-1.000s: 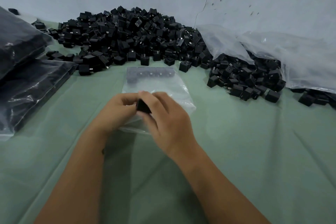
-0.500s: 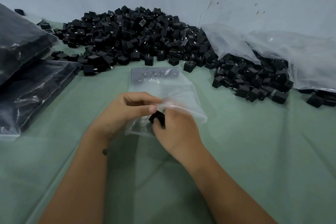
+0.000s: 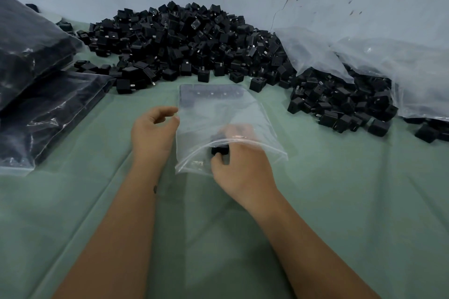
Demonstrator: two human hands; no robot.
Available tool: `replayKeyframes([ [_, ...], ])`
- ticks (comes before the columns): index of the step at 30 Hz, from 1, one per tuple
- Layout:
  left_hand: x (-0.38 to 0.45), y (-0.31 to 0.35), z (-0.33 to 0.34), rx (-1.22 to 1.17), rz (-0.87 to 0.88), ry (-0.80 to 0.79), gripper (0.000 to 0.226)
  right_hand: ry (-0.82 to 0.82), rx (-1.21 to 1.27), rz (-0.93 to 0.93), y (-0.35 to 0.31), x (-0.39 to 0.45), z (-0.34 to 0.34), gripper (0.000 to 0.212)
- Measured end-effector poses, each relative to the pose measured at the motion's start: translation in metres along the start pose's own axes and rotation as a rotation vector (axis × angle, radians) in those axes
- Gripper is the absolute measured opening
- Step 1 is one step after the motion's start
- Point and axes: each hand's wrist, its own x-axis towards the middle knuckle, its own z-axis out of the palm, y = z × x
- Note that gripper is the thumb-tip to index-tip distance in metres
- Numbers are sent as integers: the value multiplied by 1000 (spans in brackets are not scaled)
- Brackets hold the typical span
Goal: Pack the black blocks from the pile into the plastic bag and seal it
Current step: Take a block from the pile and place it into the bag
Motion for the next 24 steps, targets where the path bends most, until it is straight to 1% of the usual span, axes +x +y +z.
replayKeyframes([
  [2,-1,0,0,59,1,35,18,8,20,11,-1,-2,-2,11],
  [5,-2,-1,2,136,14,35,21,-51,13,19,-1,-3,0,18],
  [8,-3,-2,3,204,46,7,28,-62,-33,-17,0,-3,4,18],
  [14,-1,-6,4,292,61,-1,30,-106,-151,-48,6,-5,5,35],
  [18,-1,-4,7,400,54,-21,35,-137,-144,-37,6,-2,5,46],
  [20,-1,-2,6,450,52,-58,40,-171,-185,-30,3,10,8,41],
  [22,-1,0,6,493,40,-80,44,-193,-148,51,2,29,12,29],
  [23,0,1,7,501,33,-81,46,-210,-153,76,3,38,15,30],
  [24,0,1,7,501,25,-81,47,-233,-201,48,3,47,18,34],
])
